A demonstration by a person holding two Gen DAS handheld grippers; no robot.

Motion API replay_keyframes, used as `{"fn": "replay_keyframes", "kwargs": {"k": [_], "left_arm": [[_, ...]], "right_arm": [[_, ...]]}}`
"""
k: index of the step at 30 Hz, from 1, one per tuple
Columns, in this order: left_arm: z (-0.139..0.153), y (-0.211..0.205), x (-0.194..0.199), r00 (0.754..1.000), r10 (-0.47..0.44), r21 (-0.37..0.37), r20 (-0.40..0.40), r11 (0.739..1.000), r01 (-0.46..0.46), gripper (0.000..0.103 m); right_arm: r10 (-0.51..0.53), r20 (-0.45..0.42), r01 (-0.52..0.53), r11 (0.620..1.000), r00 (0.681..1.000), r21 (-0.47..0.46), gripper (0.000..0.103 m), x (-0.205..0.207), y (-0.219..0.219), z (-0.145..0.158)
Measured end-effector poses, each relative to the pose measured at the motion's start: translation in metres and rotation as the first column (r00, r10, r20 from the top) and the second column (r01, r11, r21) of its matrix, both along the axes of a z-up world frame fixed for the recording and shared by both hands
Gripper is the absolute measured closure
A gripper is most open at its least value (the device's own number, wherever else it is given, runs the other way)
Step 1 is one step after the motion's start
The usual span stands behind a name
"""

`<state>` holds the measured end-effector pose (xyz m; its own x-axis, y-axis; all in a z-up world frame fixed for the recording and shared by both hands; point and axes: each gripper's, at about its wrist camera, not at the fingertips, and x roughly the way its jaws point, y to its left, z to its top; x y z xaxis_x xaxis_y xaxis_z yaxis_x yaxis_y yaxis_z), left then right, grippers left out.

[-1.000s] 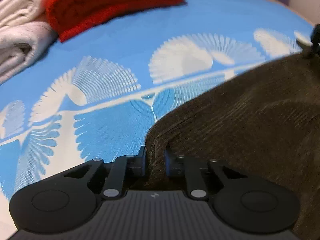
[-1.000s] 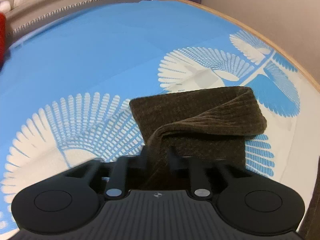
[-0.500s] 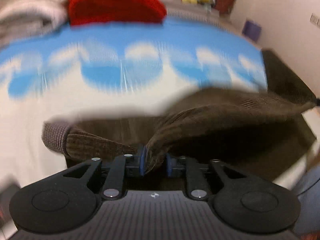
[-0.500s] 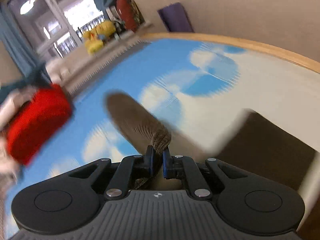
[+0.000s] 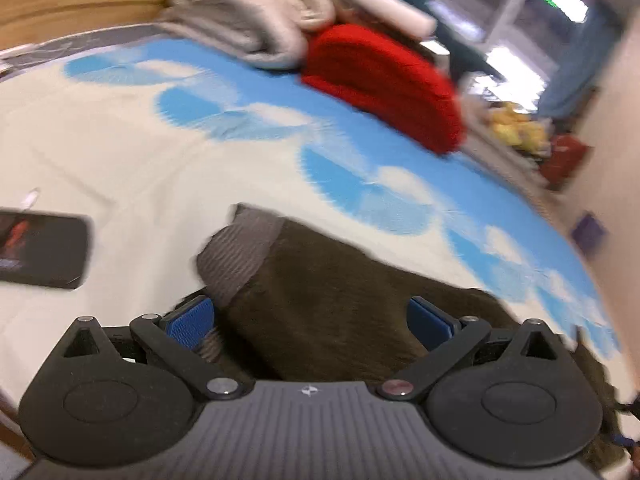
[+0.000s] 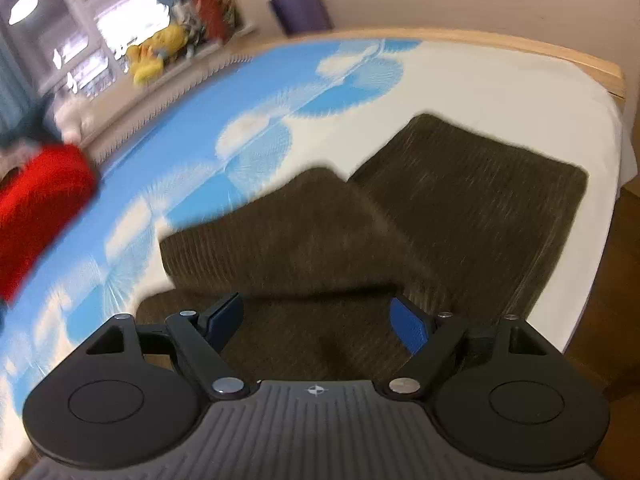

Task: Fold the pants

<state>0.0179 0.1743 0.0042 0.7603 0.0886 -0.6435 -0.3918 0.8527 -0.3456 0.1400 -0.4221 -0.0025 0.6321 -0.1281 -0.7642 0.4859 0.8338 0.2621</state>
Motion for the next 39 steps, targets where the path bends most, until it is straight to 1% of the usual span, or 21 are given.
{"fn": "replay_keyframes", "kwargs": {"k": [2,3,5,7,9,15,27,39], "left_arm": [[0.002,-0.006,0.007,1.0,-0.027,0.008,-0.001,1.0,0.027,0.0],[0.002,-0.013,0.008,0.999,-0.042,0.018,-0.001,0.999,0.042,0.0],[0.002,-0.026,0.01,0.997,-0.072,0.031,-0.012,0.997,0.072,0.0],[0.001,-0.034,0.011,0.996,-0.087,0.031,-0.022,0.996,0.088,0.0],[-0.002,-0.038,0.009,0.996,-0.087,0.018,-0.025,0.996,0.088,0.0],[-0.008,-0.03,0.006,0.997,-0.077,-0.028,-0.028,0.997,0.076,0.0],[-0.007,-0.03,0.002,0.995,-0.089,-0.016,-0.035,0.996,0.089,0.0],[-0.008,-0.028,0.002,0.996,-0.075,-0.022,-0.039,0.997,0.074,0.0]], "right_arm": [[0.02,0.033,-0.021,0.999,0.999,0.045,0.02,0.0,-0.006,0.002],[-0.001,0.032,-0.001,0.999,0.999,0.048,0.018,0.0,-0.005,0.001],[-0.03,0.007,0.03,0.998,1.0,0.059,0.018,0.002,-0.005,-0.002],[-0.042,-0.018,0.044,0.993,0.999,0.113,0.018,0.001,-0.004,-0.007],[-0.045,-0.039,0.05,0.989,0.998,0.138,0.018,-0.002,-0.004,-0.01],[-0.077,-0.038,0.081,0.99,0.996,0.116,0.018,-0.021,0.005,-0.008],[-0.102,-0.05,0.107,0.986,0.994,0.127,0.018,-0.025,-0.002,-0.011],[-0.091,-0.056,0.098,0.986,0.994,0.137,0.017,-0.025,-0.003,-0.012]]}}
